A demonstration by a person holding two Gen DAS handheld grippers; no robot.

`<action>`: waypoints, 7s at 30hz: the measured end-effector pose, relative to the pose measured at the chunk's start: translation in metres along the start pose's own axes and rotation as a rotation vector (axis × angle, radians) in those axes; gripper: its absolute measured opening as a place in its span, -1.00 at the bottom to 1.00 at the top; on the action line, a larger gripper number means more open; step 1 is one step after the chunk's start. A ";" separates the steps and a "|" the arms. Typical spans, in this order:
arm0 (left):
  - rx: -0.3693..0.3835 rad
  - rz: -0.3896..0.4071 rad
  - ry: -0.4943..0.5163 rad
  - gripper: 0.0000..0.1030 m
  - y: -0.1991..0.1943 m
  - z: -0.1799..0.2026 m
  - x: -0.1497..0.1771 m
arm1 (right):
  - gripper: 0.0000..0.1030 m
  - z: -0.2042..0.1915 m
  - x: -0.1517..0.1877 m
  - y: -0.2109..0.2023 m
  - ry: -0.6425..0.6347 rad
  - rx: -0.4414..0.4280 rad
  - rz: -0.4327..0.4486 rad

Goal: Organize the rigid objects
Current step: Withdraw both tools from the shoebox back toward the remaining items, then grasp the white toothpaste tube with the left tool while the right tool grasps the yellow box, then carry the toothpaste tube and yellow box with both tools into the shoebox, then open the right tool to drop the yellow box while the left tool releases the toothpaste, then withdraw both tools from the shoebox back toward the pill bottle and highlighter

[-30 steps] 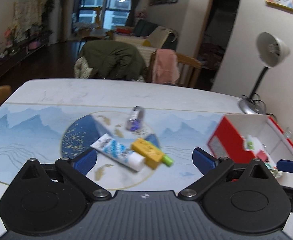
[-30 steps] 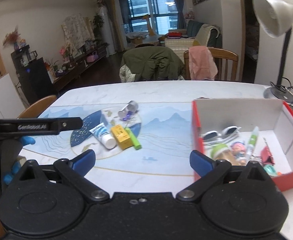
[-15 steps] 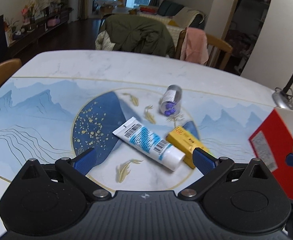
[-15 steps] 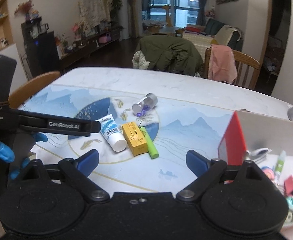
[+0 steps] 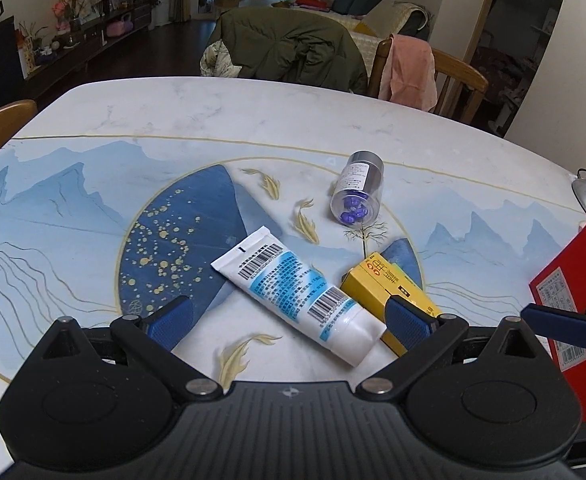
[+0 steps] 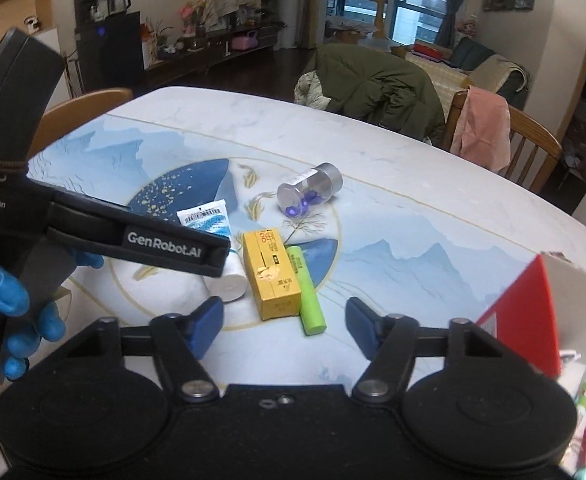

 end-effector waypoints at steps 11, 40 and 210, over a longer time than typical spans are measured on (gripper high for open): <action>-0.002 -0.049 -0.037 0.99 0.020 0.004 0.004 | 0.02 0.006 0.000 0.026 -0.022 -0.031 -0.037; 0.033 0.017 0.071 -0.18 0.036 -0.006 0.001 | -0.41 0.010 -0.006 0.070 0.004 -0.074 -0.069; 0.348 0.126 0.277 0.55 -0.176 0.180 0.027 | 0.63 0.130 0.086 -0.215 0.373 0.153 0.234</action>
Point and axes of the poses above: each gripper's, at about its wrist camera, not at the fingertips, and y roughly the way its jaws point, z to its right, x to its underside, the point moved 6 cm from there along y, roughly the way its jaws point, and after that the axes turned 9 degrees about -x, right-handed, at the moved point
